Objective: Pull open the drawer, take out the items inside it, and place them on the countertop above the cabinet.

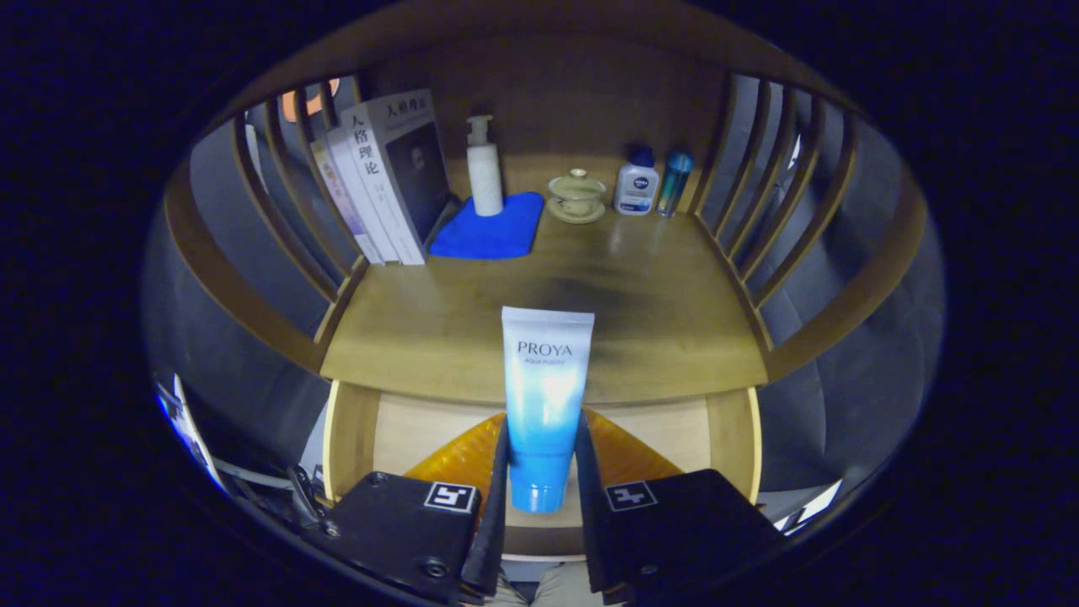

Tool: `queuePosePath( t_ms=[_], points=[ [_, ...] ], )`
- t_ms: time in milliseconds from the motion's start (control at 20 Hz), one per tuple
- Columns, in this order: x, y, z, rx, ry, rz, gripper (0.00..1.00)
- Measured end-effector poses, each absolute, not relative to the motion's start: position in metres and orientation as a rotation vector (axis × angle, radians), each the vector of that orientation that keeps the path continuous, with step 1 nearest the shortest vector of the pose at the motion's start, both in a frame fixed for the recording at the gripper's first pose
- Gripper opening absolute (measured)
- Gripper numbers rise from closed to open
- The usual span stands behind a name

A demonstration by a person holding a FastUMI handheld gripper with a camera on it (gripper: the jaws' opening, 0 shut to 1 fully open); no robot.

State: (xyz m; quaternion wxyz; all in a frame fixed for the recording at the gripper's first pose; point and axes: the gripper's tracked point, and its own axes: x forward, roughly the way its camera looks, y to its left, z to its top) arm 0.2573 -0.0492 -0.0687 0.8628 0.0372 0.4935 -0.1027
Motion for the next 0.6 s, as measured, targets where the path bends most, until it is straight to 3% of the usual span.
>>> queuePosePath(
  t_ms=[600],
  points=[
    [0.335,-0.059,-0.096,0.074,1.025,-0.270,0.42]
  ],
)
